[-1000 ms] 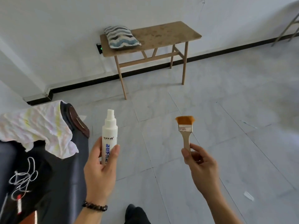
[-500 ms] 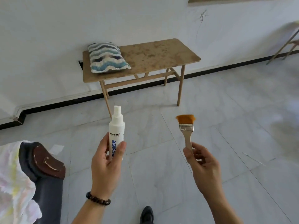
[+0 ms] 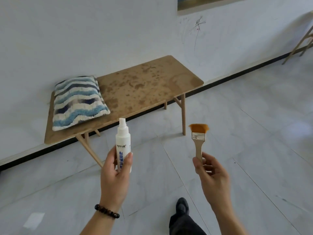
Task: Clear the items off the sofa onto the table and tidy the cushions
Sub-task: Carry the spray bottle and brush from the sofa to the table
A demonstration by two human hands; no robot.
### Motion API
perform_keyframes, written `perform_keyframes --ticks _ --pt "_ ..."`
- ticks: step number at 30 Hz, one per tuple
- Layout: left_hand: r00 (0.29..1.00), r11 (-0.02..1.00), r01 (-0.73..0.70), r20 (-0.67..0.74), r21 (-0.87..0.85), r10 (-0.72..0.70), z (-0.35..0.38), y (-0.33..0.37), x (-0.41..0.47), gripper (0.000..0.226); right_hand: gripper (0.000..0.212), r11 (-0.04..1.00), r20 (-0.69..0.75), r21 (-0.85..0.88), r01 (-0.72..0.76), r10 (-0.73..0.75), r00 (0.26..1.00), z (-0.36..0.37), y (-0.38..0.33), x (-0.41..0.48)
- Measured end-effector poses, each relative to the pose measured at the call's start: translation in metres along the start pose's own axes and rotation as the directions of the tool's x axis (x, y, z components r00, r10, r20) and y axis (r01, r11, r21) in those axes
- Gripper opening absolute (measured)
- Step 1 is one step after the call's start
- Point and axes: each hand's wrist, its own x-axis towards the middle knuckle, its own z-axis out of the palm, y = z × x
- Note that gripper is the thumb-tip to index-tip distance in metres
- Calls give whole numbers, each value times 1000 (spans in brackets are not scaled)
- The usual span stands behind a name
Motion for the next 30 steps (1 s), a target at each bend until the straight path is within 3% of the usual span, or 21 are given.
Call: perform_keyframes --ticks 8,16,21,25,30 --pt "999 1000 0 -53 -7 0 94 33 189 45 15 997 120 -64 33 -25 992 64 -71 221" --pt "992 991 122 -20 -57 -123 196 -9 372 39 17 989 160 -143 -33 56 986 143 -53 420" --pt "988 985 156 4 -68 -156 268 -8 507 41 19 988 198 -154 -1 32 980 200 -78 557" --pt "981 984 177 73 17 -177 329 0 604 28 19 969 147 -245 25 12 989 224 -96 656" --pt "948 958 245 171 150 -269 396 -26 702 39 21 943 218 -332 8 69 973 251 -71 762"
